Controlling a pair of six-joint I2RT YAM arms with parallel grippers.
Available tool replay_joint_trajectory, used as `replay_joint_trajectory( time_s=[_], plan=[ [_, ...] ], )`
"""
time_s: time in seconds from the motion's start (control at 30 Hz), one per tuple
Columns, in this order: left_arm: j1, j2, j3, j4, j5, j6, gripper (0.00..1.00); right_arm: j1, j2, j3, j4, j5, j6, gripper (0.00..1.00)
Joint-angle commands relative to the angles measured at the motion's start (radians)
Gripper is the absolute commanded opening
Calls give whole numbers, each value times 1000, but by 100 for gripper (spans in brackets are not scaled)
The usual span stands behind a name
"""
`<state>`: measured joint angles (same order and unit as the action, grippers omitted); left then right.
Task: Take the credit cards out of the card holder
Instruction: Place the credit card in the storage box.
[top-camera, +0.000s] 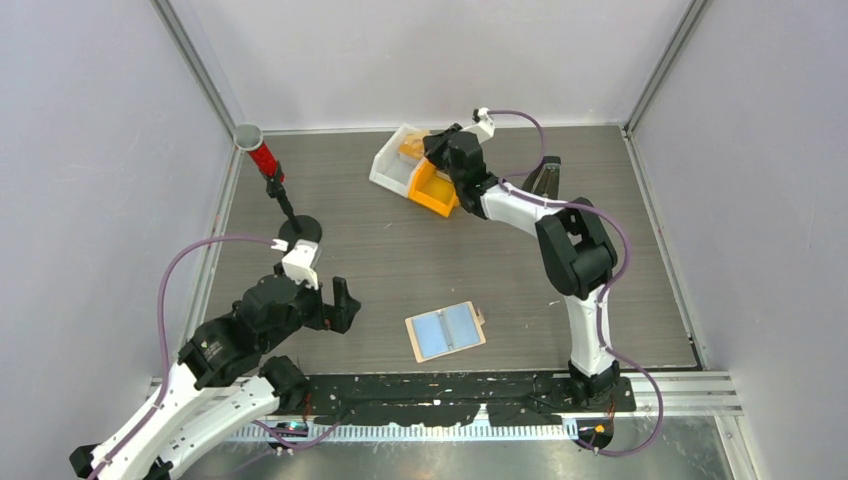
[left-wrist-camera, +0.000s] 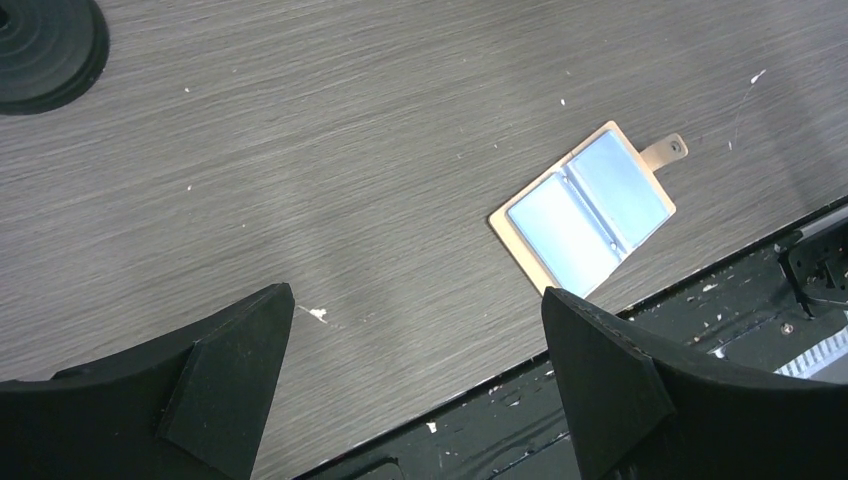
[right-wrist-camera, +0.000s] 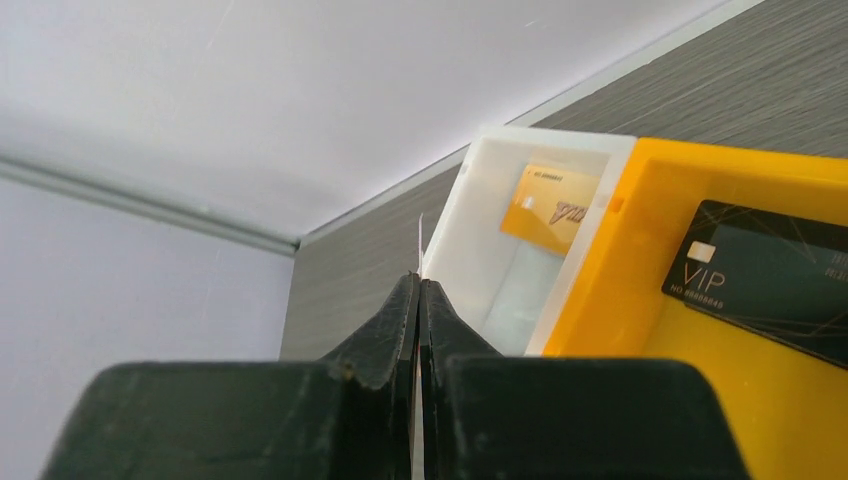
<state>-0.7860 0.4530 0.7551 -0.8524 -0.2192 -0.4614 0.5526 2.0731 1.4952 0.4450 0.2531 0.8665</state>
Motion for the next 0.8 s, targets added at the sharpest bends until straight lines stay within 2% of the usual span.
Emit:
replay_joint_trajectory(
  time_s=[0.0,0.13,0.2,0.4,0.63,0.77],
  plan=[
    [1,-25,22,-1,18,26,99,-2,69,98,53,147,86,5],
    [-1,-51,19,1,30,32,99,-2,140,165,51,168,157,5],
    [1,-70,14,3,39,33,99,-2,172,223,-37,181,191,5],
    [1,-118,0,26,32,39,99,1,241,298,-94,230,292,5],
    [1,-139,-7,39,32,42,99,3,332,449,-184,264,318,5],
    [1,-141,-4,36,35,45,99,8,361,478,-193,260,333,5]
  ],
)
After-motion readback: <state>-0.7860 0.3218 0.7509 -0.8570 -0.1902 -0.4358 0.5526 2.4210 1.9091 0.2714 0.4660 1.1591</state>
